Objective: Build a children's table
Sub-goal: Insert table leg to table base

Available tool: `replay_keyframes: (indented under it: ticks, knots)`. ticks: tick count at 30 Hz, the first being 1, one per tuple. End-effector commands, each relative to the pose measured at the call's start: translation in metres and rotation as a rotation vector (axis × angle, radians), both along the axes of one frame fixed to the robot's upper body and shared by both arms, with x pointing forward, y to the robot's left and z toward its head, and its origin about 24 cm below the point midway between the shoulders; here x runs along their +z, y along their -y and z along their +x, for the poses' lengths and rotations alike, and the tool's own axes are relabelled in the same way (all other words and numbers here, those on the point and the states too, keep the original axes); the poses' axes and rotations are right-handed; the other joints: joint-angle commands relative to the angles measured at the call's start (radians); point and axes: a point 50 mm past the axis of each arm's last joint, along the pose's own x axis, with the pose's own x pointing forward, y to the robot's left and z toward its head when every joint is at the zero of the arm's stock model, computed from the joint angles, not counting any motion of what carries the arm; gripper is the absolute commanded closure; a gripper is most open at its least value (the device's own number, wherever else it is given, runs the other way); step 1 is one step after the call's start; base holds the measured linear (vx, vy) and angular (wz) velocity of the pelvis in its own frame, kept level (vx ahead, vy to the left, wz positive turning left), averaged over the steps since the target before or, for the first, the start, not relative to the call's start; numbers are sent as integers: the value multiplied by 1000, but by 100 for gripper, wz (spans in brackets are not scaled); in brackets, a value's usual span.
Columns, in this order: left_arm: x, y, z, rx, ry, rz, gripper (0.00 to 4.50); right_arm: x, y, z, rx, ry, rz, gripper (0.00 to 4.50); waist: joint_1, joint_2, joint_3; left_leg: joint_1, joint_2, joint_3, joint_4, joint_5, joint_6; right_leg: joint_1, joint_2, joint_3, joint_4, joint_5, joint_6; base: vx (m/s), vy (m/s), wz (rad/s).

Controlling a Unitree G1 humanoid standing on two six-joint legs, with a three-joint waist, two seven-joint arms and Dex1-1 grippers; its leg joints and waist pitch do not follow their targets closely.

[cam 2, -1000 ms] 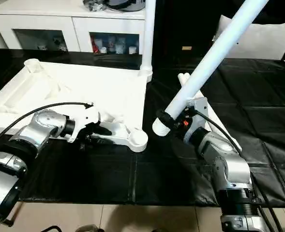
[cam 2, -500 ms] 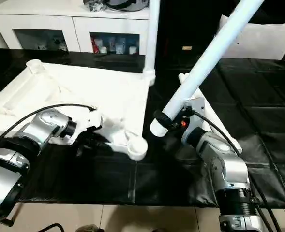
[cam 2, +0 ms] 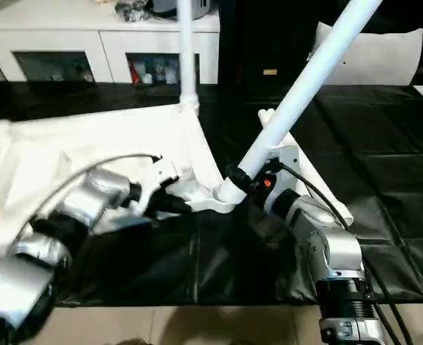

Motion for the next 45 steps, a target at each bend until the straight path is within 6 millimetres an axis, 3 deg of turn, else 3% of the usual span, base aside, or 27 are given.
replay_keyframes:
  ticks: [1, 4, 6, 14, 15, 16, 19, 21, 28, 31, 38, 41, 45]
  knots:
    - [-3, 7, -10, -52, 68, -60, 450, 7, -6, 2, 23, 14, -13, 262, 10, -24, -61, -4, 49, -21, -61, -89, 78, 62, -94, 50, -88, -299, -160, 0, 0, 0]
    - [0, 9, -18, -170, 211, -41, 450, 7, -6, 3, 38, 4, -25, 262, 9, -17, -62, 1, 50, -19, -63, -112, 71, 54, -88, 51, -90, -295, -145, 0, 0, 0]
    - [1, 8, -24, -212, 205, -15, 450, 6, -6, 3, 66, -6, -51, 262, 8, -13, -61, 4, 54, -21, -67, -134, 56, 52, -90, 52, -85, -282, -149, 0, 0, 0]
    - [1, 3, -27, -191, 219, 13, 450, 8, -9, 1, 164, -18, -92, 262, 11, -14, -60, 1, 53, -20, -67, -129, 47, 53, -90, 53, -84, -265, -157, 0, 0, 0]
    - [1, 4, -25, -176, 237, 8, 450, 8, -9, 1, 171, -19, -96, 262, 9, -27, -60, 0, 52, -18, -67, -131, 51, 54, -90, 53, -86, -265, -153, 0, 0, 0]
    - [2, 4, -24, -159, 252, 1, 450, 8, -9, 2, 179, -21, -101, 262, 12, -22, -60, 1, 52, -19, -66, -130, 51, 54, -92, 54, -84, -269, -153, 0, 0, 0]
    - [3, 3, -25, -141, 213, -23, 450, 9, -9, 2, 196, -22, -110, 262, 11, -21, -57, 1, 51, -18, -67, -143, 48, 52, -92, 53, -91, -320, -140, 0, 0, 0]
    - [2, 3, -26, -146, 199, -22, 405, 9, -9, 2, 200, -21, -111, 262, 9, -20, -56, 3, 52, -20, -69, -157, 42, 50, -93, 53, -93, -351, -133, 0, 0, 0]
    - [-8, -9, -26, -119, 220, 48, 376, 11, -7, -2, 231, -17, -132, 262, 9, -20, -56, 2, 52, -19, -69, -152, 45, 50, -91, 54, -91, -311, -138, 0, 0, 0]
    - [-9, -12, -25, -94, 214, 45, 376, 11, -6, -3, 236, -19, -134, 262, 8, -21, -55, 2, 51, -19, -69, -164, 42, 49, -91, 54, -95, -348, -128, 0, 0, 0]
    - [-15, -18, -27, -104, 181, 69, 438, 11, -5, -5, 269, -35, -156, 262, 6, -22, -52, 3, 49, -21, -71, -184, 38, 46, -92, 52, -105, -430, -98, 0, 0, 0]
    - [-18, -19, -29, -134, 172, 105, 446, 10, -4, -6, 292, -55, -178, 262, 7, -24, -54, 3, 51, -22, -71, -175, 41, 46, -91, 53, -101, -408, -101, 0, 0, 0]
    - [-17, -18, -29, -146, 166, 107, 450, 8, -3, -4, 308, -85, -217, 262, 6, -29, -56, 1, 52, -19, -69, -145, 45, 48, -89, 54, -91, -321, -132, 0, 0, 0]
